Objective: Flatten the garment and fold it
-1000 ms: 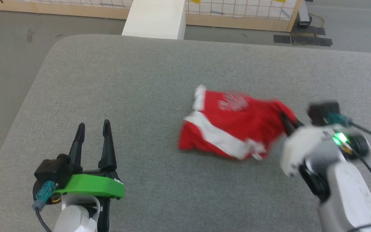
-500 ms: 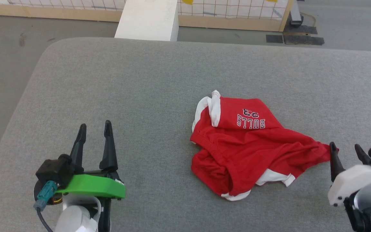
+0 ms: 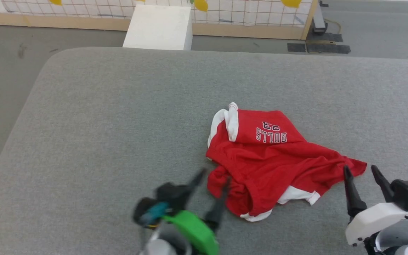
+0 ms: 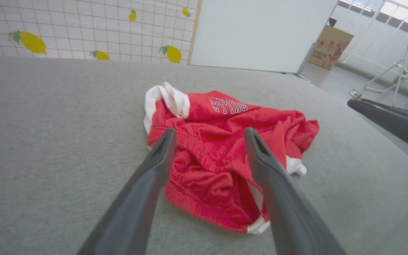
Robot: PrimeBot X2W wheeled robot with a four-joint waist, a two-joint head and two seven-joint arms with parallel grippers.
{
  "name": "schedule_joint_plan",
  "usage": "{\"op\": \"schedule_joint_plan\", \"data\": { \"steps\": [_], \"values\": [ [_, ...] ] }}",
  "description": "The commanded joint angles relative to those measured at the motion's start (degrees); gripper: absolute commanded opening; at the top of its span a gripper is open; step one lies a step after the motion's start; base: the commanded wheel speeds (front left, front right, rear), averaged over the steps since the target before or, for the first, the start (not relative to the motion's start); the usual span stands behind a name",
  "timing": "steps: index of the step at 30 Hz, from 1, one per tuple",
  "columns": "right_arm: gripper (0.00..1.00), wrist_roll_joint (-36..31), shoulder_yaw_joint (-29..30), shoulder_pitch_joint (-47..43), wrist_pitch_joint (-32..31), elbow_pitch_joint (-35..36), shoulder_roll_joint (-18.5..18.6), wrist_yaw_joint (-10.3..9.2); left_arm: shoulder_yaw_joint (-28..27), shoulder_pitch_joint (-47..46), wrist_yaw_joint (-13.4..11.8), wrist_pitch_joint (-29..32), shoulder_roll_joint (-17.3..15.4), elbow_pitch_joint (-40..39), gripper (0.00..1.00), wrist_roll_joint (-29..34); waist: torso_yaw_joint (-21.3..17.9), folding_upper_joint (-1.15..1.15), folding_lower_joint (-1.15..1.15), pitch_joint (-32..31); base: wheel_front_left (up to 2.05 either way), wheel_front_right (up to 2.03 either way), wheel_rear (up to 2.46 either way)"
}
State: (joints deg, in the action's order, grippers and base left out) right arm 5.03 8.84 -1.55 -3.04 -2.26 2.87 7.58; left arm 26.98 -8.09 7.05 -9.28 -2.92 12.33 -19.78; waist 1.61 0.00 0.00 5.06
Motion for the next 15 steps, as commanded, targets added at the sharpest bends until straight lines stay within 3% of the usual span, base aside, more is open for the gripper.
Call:
{"op": "schedule_joint_plan", "data": {
  "steps": [1, 7, 15],
  "values": [
    [1.00, 0.4, -0.6, -0.1, -0.3, 0.5, 0.0, -0.09, 2.4, -2.5, 0.3, 1.6, 0.0, 0.9, 1.00, -1.6, -0.7, 0.00, 0.00, 0.3, 0.00, 0.00, 0.00],
    [1.00, 1.7, -2.9, 0.5, -0.6, 0.5, 0.0, -0.09, 12.8, -7.4, 0.4, 12.1, 0.0, 5.8, 1.00, -8.2, -3.3, 0.00, 0.00, 1.2, 0.00, 0.00, 0.00],
    [1.00, 3.1, -4.7, 0.9, 0.1, -0.4, 0.0, -0.09, 13.8, -10.3, -1.0, 23.1, -0.2, 11.1, 1.00, -11.0, -6.8, 0.00, 0.00, 2.4, 0.00, 0.00, 0.00]
  ]
}}
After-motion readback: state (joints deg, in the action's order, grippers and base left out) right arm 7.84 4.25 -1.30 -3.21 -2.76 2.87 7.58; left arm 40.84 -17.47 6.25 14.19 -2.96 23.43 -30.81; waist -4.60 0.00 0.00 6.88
